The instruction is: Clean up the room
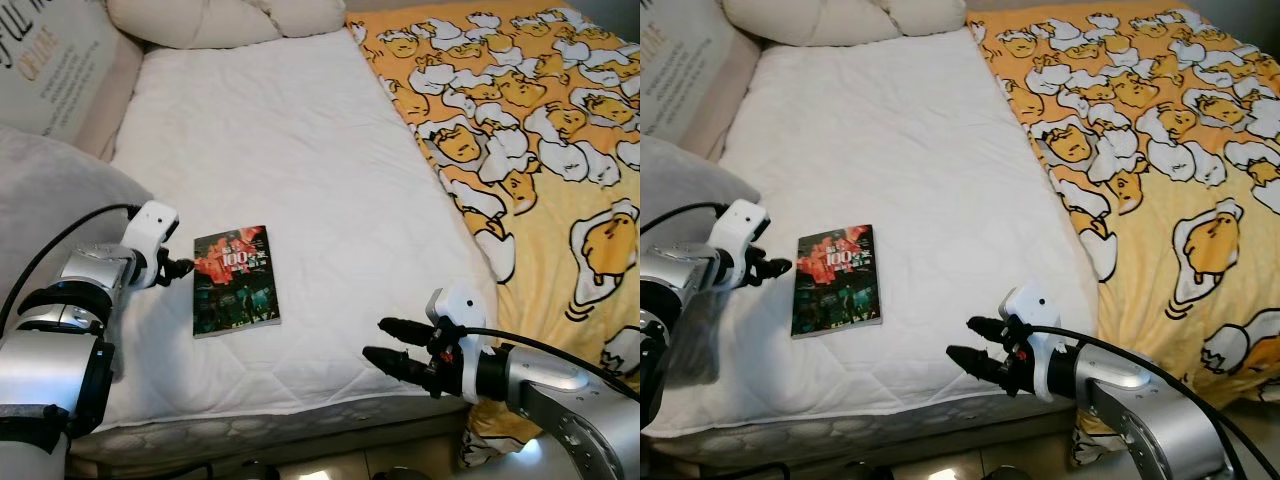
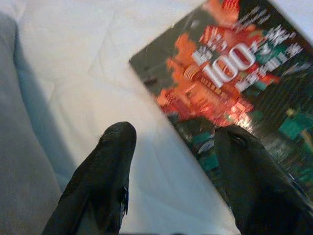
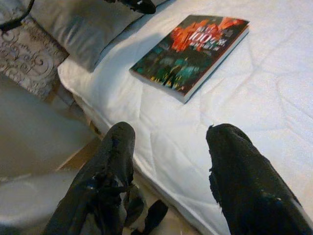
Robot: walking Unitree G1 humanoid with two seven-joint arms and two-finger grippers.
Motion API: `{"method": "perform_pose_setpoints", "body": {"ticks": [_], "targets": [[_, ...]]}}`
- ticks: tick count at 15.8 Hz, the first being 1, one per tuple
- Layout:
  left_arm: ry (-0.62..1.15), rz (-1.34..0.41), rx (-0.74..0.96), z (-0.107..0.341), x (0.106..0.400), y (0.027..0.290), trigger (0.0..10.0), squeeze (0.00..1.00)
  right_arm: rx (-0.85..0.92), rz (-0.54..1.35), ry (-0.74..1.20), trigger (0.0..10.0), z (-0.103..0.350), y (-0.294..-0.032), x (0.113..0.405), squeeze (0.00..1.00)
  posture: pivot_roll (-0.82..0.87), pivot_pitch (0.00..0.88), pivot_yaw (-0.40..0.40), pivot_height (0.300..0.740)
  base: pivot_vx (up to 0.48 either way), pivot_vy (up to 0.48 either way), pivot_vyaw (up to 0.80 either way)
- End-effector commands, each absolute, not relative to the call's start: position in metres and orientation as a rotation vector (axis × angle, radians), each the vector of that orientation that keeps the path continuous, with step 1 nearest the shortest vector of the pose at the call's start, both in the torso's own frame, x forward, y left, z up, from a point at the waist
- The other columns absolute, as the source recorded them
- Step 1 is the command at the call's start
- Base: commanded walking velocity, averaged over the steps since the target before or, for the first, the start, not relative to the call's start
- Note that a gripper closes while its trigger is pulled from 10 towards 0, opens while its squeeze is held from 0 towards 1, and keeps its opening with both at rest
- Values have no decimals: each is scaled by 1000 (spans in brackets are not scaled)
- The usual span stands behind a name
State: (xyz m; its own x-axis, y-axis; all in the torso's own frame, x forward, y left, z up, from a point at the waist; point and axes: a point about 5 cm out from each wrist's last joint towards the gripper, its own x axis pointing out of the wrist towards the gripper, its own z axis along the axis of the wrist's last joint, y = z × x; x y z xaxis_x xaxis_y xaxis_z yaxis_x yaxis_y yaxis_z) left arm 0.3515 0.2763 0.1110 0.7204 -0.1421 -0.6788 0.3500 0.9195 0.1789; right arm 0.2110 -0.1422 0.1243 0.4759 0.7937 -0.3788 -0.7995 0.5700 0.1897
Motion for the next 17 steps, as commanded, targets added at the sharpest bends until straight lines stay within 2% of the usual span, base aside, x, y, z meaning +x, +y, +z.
{"method": "perform_pose_setpoints", "body": {"ticks": [1,2,3,4,5,6,7,8,10,11,13,14,15,17], "targets": [[626,-304,253,126,361,269,10000,984,-15,923,424,10000,124,-143,215,0,-212,0,59,740,0,0,0],[597,-316,220,129,363,266,10000,902,-7,901,424,10000,122,-143,216,0,-199,0,62,740,0,0,0],[517,-319,79,136,369,258,10000,639,0,825,423,10000,115,-144,218,0,-181,0,66,740,0,0,0],[450,-341,-17,141,374,248,10000,0,-12,754,418,10000,108,-145,221,0,-174,0,68,740,0,0,0],[393,-389,-83,141,377,232,10000,0,-40,651,414,10000,99,-150,226,0,-155,0,75,740,0,0,0],[318,-433,-78,141,378,214,10000,0,-36,561,408,10000,95,-152,230,0,-152,0,75,740,0,0,0],[292,-443,-64,140,377,209,10000,0,-30,538,407,10000,93,-153,231,0,-146,0,74,740,0,0,0],[135,-384,68,142,366,189,10000,0,20,431,400,10000,89,-155,232,0,-132,0,69,740,0,0,0],[73,-288,13,137,341,175,10000,0,0,362,360,10000,90,-155,236,0,-127,0,64,740,0,0,0],[60,-178,-9,132,325,177,10000,0,3,343,317,10000,95,-154,239,0,-125,0,60,740,0,0,0],[73,-129,35,124,309,178,10000,0,-1,332,288,10000,97,-152,241,0,-119,0,44,740,0,0,0],[94,-88,58,114,290,177,10000,0,6,300,273,10000,97,-152,244,0,-101,0,20,740,0,0,0],[139,-65,86,107,272,176,10000,0,-15,260,267,10000,97,-153,246,0,-96,0,10,740,0,-416,0],[156,-48,104,111,257,176,10000,0,-25,284,247,10000,99,-151,249,0,-72,0,-14,740,0,-480,0]]}}
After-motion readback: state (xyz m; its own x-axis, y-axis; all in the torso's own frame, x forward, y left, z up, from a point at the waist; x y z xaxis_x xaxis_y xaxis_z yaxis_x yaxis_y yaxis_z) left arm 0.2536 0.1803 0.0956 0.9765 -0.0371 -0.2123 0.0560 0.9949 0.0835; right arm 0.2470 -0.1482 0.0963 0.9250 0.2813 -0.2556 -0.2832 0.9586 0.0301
